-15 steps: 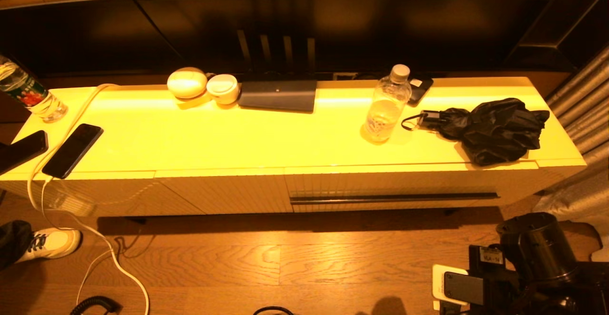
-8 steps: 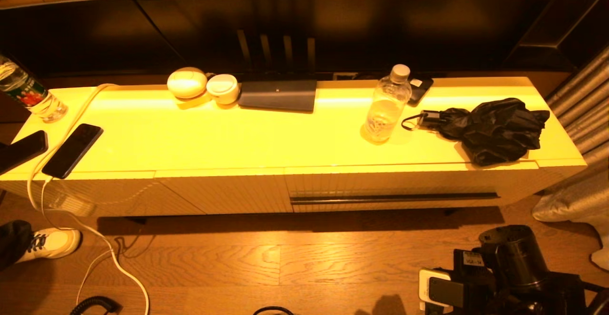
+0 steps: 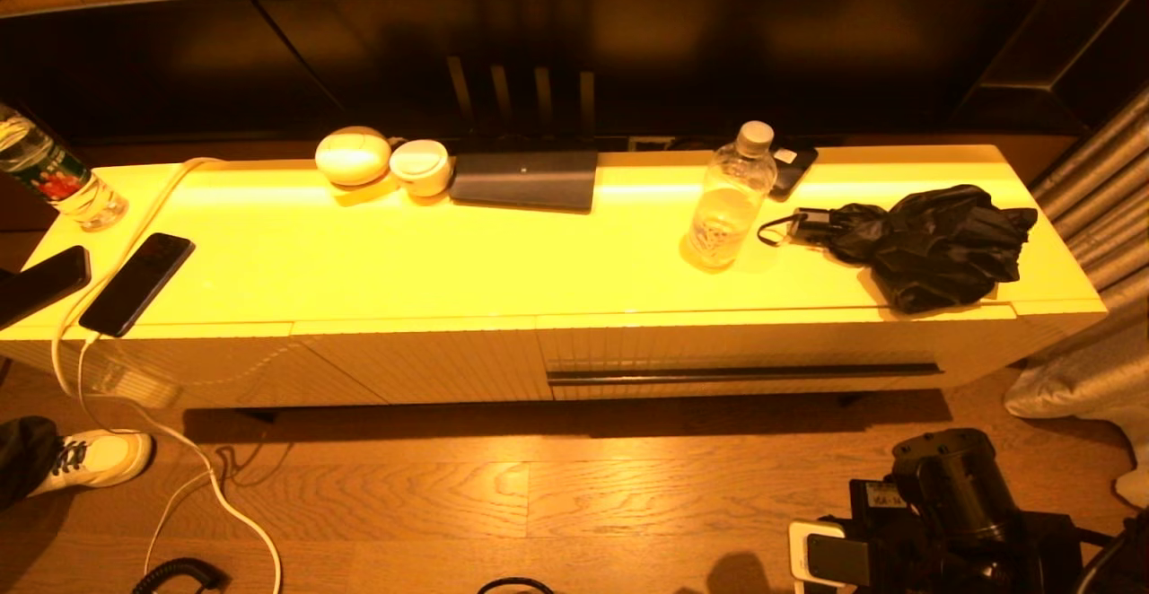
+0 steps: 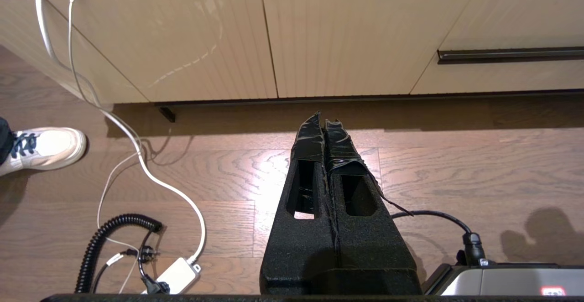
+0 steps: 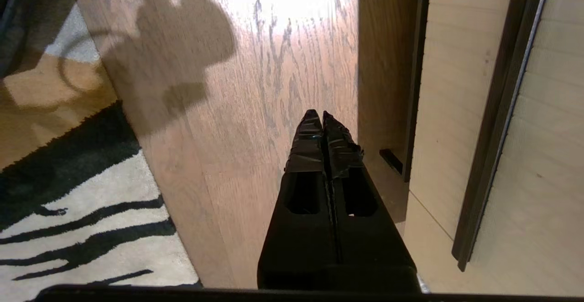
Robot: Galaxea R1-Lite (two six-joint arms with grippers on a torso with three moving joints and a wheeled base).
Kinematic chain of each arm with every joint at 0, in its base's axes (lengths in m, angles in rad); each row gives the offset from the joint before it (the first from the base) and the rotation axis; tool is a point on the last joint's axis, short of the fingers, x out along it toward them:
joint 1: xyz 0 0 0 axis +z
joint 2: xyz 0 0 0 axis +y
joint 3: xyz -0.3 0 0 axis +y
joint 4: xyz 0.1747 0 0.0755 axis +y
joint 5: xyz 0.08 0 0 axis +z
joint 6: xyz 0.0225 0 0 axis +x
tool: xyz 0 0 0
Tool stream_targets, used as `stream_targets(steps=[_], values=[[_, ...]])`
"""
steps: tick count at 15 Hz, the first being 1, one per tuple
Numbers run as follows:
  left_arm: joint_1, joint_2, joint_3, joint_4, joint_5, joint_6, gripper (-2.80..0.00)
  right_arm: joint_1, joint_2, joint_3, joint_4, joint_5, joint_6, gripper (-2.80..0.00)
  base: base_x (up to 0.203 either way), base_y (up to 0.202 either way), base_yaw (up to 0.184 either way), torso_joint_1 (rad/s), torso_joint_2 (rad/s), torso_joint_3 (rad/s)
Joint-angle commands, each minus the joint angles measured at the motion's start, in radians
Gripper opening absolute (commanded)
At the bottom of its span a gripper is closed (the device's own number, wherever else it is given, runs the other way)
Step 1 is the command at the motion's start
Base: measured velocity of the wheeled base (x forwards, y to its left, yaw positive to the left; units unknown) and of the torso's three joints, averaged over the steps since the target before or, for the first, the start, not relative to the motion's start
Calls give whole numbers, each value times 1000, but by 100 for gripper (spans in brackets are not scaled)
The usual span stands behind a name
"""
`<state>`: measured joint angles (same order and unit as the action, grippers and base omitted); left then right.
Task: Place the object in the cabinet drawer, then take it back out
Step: Open the drawer
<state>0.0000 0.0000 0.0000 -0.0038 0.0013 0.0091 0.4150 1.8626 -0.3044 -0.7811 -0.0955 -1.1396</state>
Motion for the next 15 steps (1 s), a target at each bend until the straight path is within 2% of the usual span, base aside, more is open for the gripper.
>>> stream_targets(steps=[1, 2, 3, 5, 13, 15], values=[[0, 0, 2, -1, 0, 0, -280, -8, 4, 16, -16, 3, -6, -280, 0, 0, 0, 0, 0, 0], [0, 0, 2, -1, 0, 0, -280, -8, 13, 32, -41, 4, -6, -280, 0, 0, 0, 0, 0, 0], [0, 0, 2, -1, 0, 0, -280, -8, 35, 60, -104, 15, -10, 0, 0, 0, 0, 0, 0, 0], [0, 0, 2, -1, 0, 0, -280, -9, 55, 54, -138, 37, -35, 0, 0, 0, 0, 0, 0, 0], [0, 0, 2, -1, 0, 0, -280, -71, 139, -38, -132, 99, -57, 0, 0, 0, 0, 0, 0, 0], [0, 0, 2, -1, 0, 0, -280, -108, 173, -101, -130, 119, -97, 0, 0, 0, 0, 0, 0, 0]])
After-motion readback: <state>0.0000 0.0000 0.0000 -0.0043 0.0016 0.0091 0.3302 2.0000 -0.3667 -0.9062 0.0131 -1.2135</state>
